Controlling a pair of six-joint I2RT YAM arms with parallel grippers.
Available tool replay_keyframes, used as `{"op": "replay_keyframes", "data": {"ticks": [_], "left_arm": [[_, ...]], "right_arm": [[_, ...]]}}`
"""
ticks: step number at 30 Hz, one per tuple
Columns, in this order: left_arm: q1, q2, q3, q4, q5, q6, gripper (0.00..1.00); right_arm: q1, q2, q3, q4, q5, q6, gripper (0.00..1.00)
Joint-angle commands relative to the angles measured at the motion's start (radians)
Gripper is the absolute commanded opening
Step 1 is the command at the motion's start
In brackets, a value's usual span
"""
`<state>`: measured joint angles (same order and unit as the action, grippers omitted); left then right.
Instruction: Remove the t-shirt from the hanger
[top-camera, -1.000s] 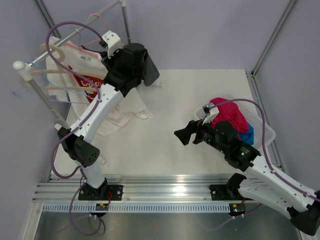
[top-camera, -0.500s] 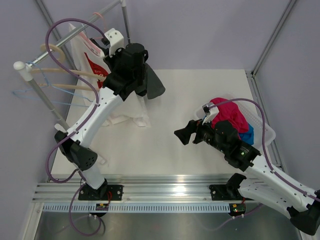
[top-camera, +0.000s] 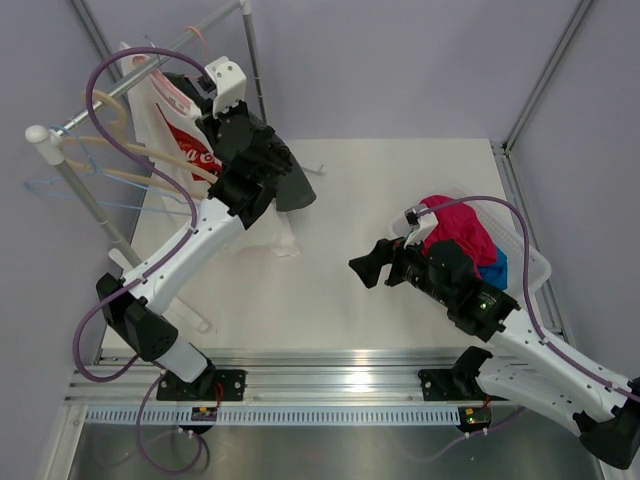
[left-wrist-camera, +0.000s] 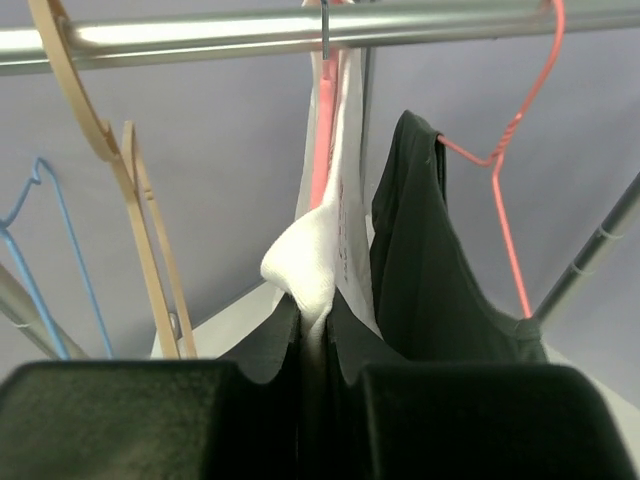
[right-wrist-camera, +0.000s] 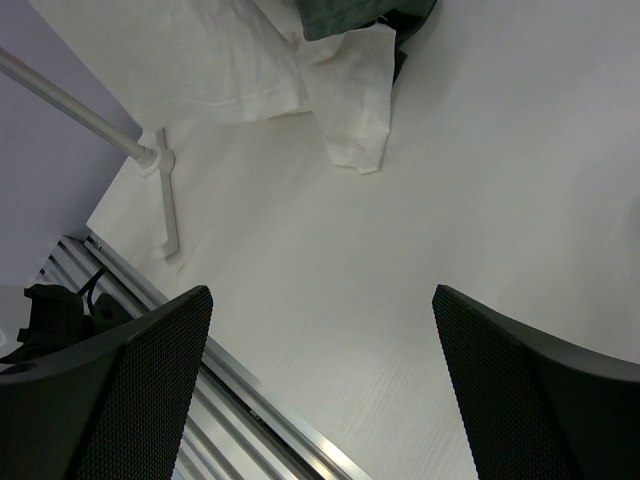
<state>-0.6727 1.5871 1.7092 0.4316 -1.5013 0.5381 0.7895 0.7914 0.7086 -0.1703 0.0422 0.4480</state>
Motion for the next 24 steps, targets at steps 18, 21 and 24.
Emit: {"op": "replay_keyframes", "data": {"ticks": [18, 21, 24], "left_arm": [[-0.234, -0.366, -0.183, -0.206, -0.065, -0.068, 0.0], [-0.234, -0.397, -0.191, -0.249, -0.054, -0.09, 0.0], [-0.258, -0.411, -0.198, -0.252, -0.045, -0.043, 0.0]], "right_arm": [[0.008, 0.009, 0.06, -0.038, 0.096, -0.06, 0.99], [0.008, 0.028, 0.094, -0.072, 0.071, -0.061, 0.99], [0.008, 0.014, 0.085, -0.066, 0.05, -0.049, 1.0]]}}
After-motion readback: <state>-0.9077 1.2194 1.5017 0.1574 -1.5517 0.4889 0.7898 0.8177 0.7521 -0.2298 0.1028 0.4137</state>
